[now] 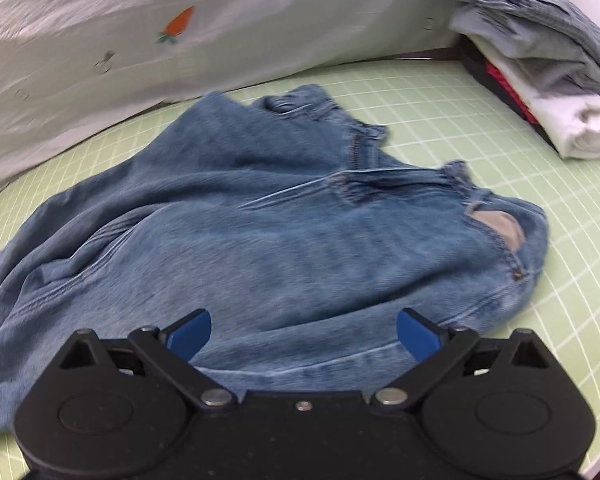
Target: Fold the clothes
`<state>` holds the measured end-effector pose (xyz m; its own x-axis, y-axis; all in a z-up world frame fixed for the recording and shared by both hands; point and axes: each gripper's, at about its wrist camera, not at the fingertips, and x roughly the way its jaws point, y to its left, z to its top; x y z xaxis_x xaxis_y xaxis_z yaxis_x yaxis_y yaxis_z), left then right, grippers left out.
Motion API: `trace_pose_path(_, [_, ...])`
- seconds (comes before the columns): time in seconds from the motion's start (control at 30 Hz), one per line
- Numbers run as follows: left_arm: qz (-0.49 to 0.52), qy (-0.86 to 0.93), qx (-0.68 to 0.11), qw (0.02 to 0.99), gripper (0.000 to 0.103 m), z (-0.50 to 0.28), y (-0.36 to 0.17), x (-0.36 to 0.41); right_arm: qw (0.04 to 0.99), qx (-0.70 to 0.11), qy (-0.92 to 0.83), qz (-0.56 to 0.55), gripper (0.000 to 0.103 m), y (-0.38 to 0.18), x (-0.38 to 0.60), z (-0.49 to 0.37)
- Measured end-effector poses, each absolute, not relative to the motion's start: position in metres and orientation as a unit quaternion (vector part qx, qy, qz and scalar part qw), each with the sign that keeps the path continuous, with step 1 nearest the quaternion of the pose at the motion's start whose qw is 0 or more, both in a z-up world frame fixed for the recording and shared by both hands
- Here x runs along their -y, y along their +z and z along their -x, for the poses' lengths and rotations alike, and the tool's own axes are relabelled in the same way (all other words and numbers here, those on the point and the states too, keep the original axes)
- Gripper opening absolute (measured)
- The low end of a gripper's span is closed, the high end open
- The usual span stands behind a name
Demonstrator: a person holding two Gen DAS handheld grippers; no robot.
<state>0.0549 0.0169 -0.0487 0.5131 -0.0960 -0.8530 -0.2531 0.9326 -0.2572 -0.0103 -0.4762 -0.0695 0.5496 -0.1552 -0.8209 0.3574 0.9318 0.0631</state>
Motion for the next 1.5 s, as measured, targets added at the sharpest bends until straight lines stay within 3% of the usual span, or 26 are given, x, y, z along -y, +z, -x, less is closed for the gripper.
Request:
trace_pose_path(0.13, [0.167, 0.041, -0.486, 0.857, 0.074, -0.085, -0.049, -0.013, 0.874, -0.450, -0.150, -0.103, 0.100, -0.069, 0.469, 0.002])
trace_pose_path(0.4, [0.089, 0.032, -0.551, 0.829, 0.071, -0.132, -0.091, 0.015, 0.864, -0.450, -0.199, -0.104, 0.100, -0.070, 0.478, -0.001])
trace_pose_path(0.5, [0.087, 0.043, -0.548, 0.831, 0.043, -0.128, -0.096, 0.006, 0.860, -0.454, -0.208, -0.109, 0.100, -0.071, 0.480, 0.003])
trace_pose_path(0.53, [0.094, 0.045, -0.544, 0.833, 0.026, -0.124, -0.094, -0.002, 0.858, -0.456, -0.209, -0.110, 0.100, -0.072, 0.480, 0.005])
trace_pose_path(0.57, [0.109, 0.045, -0.538, 0.835, 0.016, -0.119, -0.091, -0.012, 0.857, -0.459, -0.206, -0.111, 0.100, -0.074, 0.480, 0.006])
trace_pose_path(0.8, [0.183, 0.117, -0.495, 0.842, 0.011, -0.064, -0.068, -0.077, 0.856, -0.479, -0.168, -0.095, 0.100, -0.080, 0.463, 0.013])
trace_pose_path(1.0, [0.214, 0.159, -0.519, 0.812, 0.032, -0.039, -0.080, -0.099, 0.861, -0.478, -0.151, -0.088, 0.100, -0.078, 0.458, 0.008])
trace_pose_path(1.07, [0.205, 0.169, -0.497, 0.826, 0.052, -0.041, -0.068, -0.095, 0.869, -0.466, -0.146, -0.080, 0.100, -0.072, 0.455, 0.004])
trace_pose_path(1.17, [0.190, 0.161, -0.460, 0.852, 0.068, -0.058, -0.049, -0.088, 0.883, -0.444, -0.136, -0.068, 0.100, -0.062, 0.451, -0.007])
trace_pose_path(1.3, [0.177, 0.138, -0.436, 0.872, 0.074, -0.092, -0.034, -0.078, 0.896, -0.415, -0.138, -0.079, 0.100, -0.052, 0.458, -0.031])
trace_pose_path(1.5, [0.184, 0.114, -0.494, 0.842, 0.074, -0.147, -0.064, -0.060, 0.905, -0.384, -0.164, -0.083, 0.101, -0.040, 0.471, -0.082])
